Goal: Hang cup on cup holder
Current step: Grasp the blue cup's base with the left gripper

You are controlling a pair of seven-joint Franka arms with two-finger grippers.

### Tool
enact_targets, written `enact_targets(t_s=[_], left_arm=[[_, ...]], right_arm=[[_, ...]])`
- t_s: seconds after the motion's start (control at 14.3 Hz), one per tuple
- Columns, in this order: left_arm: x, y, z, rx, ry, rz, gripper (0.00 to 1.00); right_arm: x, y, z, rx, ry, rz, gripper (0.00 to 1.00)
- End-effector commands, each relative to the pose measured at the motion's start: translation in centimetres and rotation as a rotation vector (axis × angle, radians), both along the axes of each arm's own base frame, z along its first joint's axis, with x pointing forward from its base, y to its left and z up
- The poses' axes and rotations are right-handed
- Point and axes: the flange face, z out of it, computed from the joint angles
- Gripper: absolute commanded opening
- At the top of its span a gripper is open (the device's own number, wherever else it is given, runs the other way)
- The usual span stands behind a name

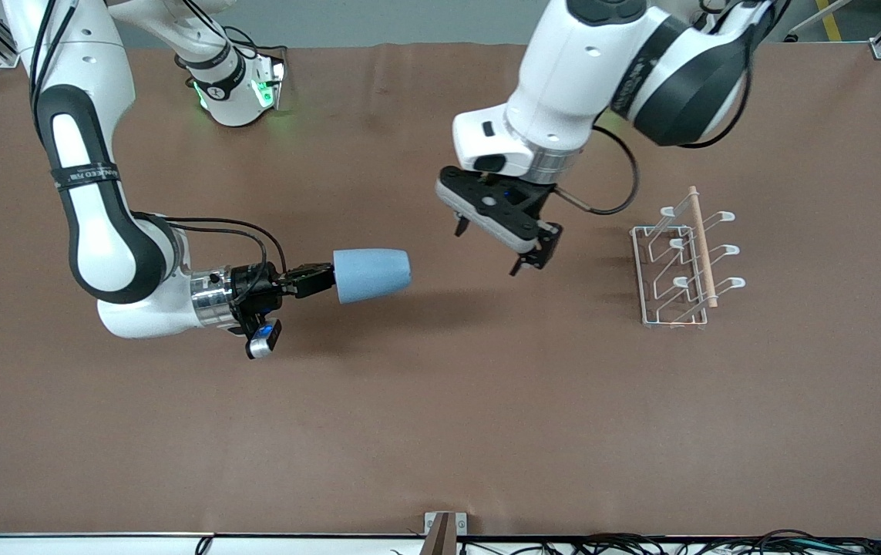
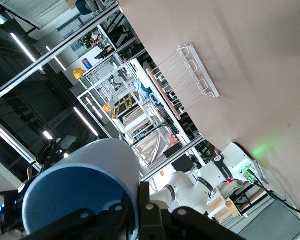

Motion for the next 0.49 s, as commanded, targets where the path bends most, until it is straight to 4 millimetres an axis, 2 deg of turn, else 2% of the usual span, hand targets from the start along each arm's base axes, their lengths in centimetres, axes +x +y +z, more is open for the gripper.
enact_targets(t_s=[0.0,0.35,0.42], left_arm=[[-1.1,-2.8,0.5,-0.009,-0.064,-0.059,1.00],[-2.2,-4.3,1.7,-0.018,-0.122,-0.177,0.98],[-2.4,-5.1,1.1,-0.025,-0.125,-0.191,0.98]], right_arm=[[0.0,0.6,0.3,0.010,0.019,0.005,0.01],[-0.1,0.7,0.3,0.010,0.021,0.008,0.01],[-0.1,0.7,0.2,0.010,0.022,0.010,0.01]])
